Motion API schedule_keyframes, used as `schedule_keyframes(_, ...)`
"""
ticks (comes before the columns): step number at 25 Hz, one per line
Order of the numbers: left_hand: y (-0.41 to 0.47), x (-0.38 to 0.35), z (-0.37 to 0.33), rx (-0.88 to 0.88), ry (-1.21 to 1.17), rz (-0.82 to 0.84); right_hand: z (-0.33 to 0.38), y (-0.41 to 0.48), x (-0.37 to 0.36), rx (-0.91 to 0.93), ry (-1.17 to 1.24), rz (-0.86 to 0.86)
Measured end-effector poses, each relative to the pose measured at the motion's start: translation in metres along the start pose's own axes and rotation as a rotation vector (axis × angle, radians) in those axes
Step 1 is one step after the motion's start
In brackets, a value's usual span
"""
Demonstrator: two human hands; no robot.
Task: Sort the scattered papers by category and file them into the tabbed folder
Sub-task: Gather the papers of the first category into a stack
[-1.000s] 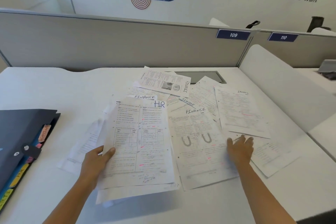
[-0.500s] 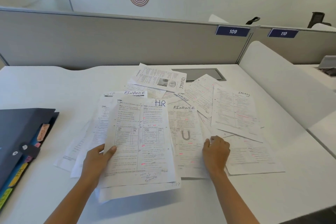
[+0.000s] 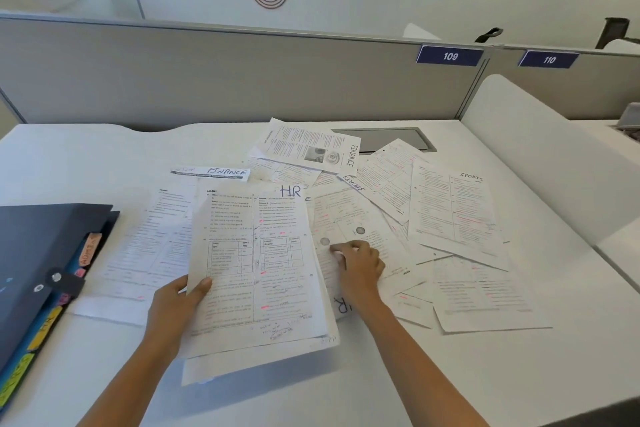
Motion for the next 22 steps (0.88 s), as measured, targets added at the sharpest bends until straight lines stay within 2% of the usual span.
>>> schedule_keyframes(2,0.001,0.004,-0.001,-0.003,0.004,-0.005,-0.019,0.007,0.006,-0.188,-0.045,-0.055)
schedule_keyframes(4,0.002,0.008,-0.001,-0.006,0.013,-0.013,-0.044,0.011,0.017,-0.408,-0.121,-0.021)
schedule_keyframes(7,0.005,0.013,0.002,-0.003,0.009,-0.036,-0.064,0.018,0.028,-0.500,-0.201,0.080)
schedule_keyframes(10,0.008,0.014,0.004,0.012,0.013,-0.048,-0.077,0.021,0.029,-0.468,0.007,0.064)
schedule_keyframes(14,0.008,0.012,0.001,0.009,0.023,-0.044,-0.085,0.010,0.051,-0.412,0.287,-0.196)
schedule_keyframes(22,0.006,0.009,0.001,-0.012,0.110,-0.022,-0.051,-0.004,0.138,-0.111,0.257,-0.787)
Point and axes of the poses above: each hand's wrist, its own y-axis towards the middle knuckle, its own x-axis out of the back of the hand, z = x × y, the point moved 4 cm from there along y, towards the middle knuckle, and after that the axes turned 15 degrees about -y, right-handed, at the moved point
